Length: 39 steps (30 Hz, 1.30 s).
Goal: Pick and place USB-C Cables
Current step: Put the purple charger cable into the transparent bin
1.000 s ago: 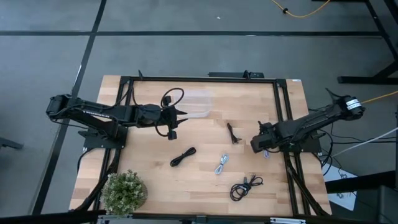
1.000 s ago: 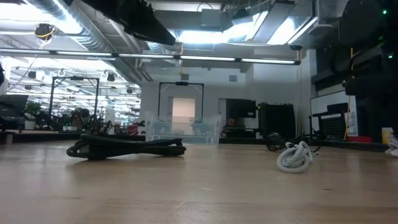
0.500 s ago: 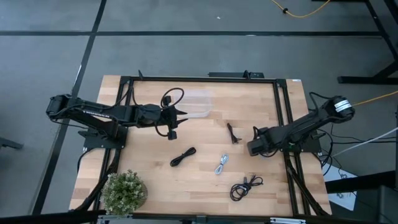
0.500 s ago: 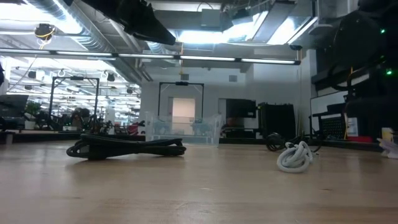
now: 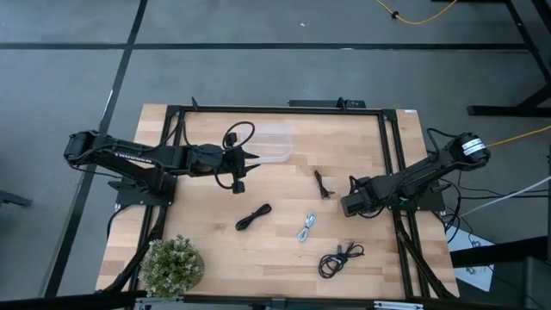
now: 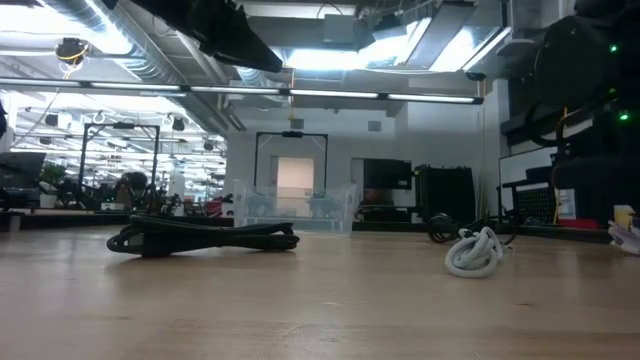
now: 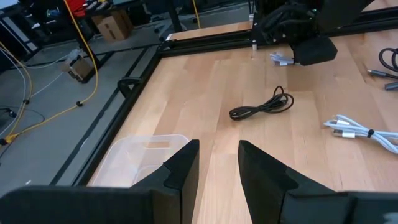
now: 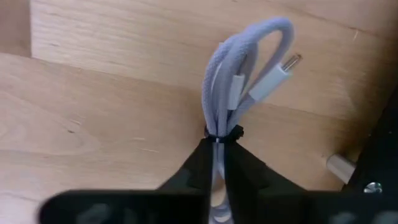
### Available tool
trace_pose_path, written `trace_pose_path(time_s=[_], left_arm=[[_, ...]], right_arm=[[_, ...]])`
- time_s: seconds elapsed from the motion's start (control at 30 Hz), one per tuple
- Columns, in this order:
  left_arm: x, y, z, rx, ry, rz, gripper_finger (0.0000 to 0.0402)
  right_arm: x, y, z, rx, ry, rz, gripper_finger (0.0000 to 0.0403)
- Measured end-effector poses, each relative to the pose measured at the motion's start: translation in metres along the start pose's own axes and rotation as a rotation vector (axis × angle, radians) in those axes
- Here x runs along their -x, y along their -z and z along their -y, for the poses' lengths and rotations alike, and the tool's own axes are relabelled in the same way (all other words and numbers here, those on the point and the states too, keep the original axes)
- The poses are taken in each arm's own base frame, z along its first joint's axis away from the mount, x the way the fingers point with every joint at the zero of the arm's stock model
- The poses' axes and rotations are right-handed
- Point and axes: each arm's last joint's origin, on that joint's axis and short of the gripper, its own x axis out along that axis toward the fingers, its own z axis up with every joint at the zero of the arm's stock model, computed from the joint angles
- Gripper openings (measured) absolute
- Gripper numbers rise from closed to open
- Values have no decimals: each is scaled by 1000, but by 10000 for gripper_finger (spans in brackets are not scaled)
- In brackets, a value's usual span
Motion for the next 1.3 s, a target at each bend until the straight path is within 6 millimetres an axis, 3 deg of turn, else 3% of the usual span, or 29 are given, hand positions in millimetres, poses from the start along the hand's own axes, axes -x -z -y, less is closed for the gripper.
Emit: trace_pose_path(time_s=[0.2, 0.33, 0.53, 0.7, 0.83, 0.93, 1.07, 1.17, 1.3], left_arm=[[0, 0, 0, 0, 0, 0, 105], [0, 0, 0, 0, 0, 0, 105], [0, 0, 0, 0, 0, 0, 105], [0, 0, -1, -2, -17, -2, 105], [8, -3, -1, -4, -112, 7, 105], [15, -6, 2, -5, -141, 16, 105], [24, -11, 8, -6, -112, 51, 105], [26, -11, 13, -18, -92, 53, 105], [27, -11, 16, -25, -100, 55, 105]], right_arm=[[14, -1, -14, 95, -81, 102, 11], [53, -4, -31, 201, -163, 288, 6], [115, -17, -53, 347, -231, 715, 6], [154, -48, -80, 538, -307, 972, 6], [171, -92, -96, 699, -469, 1031, 6], [167, -130, -104, 742, -574, 1010, 6], [139, -176, -117, 764, -681, 901, 1], [121, -200, -130, 788, -687, 807, 1], [113, -221, -151, 802, -630, 736, 4]])
